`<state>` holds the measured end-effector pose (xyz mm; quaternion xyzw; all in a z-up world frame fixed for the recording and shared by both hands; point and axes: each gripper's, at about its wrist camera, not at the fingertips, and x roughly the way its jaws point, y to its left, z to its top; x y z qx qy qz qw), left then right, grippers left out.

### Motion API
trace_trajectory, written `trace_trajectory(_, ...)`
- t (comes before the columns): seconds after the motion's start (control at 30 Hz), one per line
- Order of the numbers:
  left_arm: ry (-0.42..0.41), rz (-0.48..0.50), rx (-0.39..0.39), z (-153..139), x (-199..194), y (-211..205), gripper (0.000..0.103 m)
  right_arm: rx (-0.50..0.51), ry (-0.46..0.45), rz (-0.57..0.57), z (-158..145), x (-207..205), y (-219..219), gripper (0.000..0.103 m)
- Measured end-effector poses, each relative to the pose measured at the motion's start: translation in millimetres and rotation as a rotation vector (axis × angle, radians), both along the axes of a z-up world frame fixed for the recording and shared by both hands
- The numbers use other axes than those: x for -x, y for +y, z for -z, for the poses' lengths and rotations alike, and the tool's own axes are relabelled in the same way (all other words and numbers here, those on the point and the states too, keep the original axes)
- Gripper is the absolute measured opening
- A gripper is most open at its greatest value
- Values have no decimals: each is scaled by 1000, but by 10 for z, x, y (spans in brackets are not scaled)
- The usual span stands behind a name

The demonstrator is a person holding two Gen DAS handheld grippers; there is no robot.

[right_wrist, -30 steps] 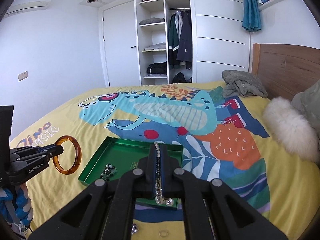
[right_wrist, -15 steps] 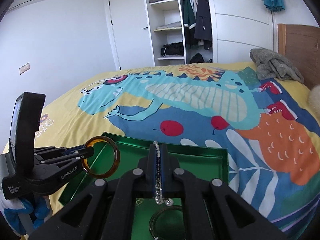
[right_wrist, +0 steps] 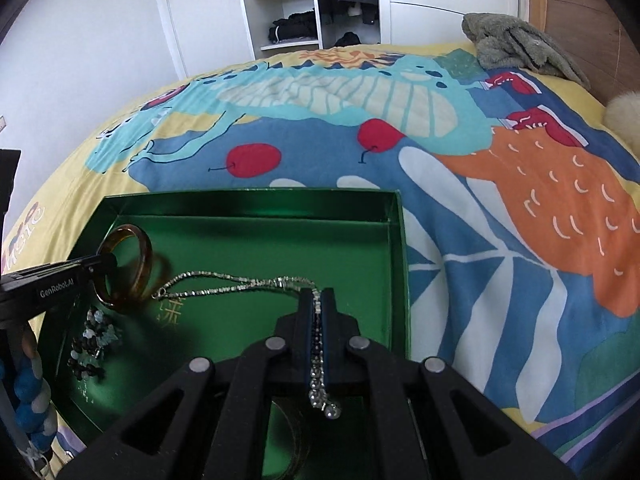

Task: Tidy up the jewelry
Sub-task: 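Carry the amber bangle and necklace into the green tray and release both, then withdraw both tools from the tray toward the silver bangle and hoops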

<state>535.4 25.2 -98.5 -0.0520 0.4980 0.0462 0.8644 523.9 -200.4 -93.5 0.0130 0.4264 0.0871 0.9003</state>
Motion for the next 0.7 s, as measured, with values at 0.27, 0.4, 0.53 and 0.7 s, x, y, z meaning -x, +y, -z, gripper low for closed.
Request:
trace_trajectory(0.27, 10, -2, -8, 7, -57, 4, 11, 66, 3, -2, 53, 31, 30, 5)
trace_trajectory(0.4, 13, 6, -14, 8, -71, 0, 21, 64, 4, 0, 48, 36, 11, 10)
trace_trajectory(0.53, -1, 10, -4, -28, -24, 18, 25, 51, -18, -6, -40, 106, -13, 24)
trace_trajectory(0.7, -73, 23, -15, -313, 238, 46, 29, 26, -82, -9, -374, 331, -89, 25)
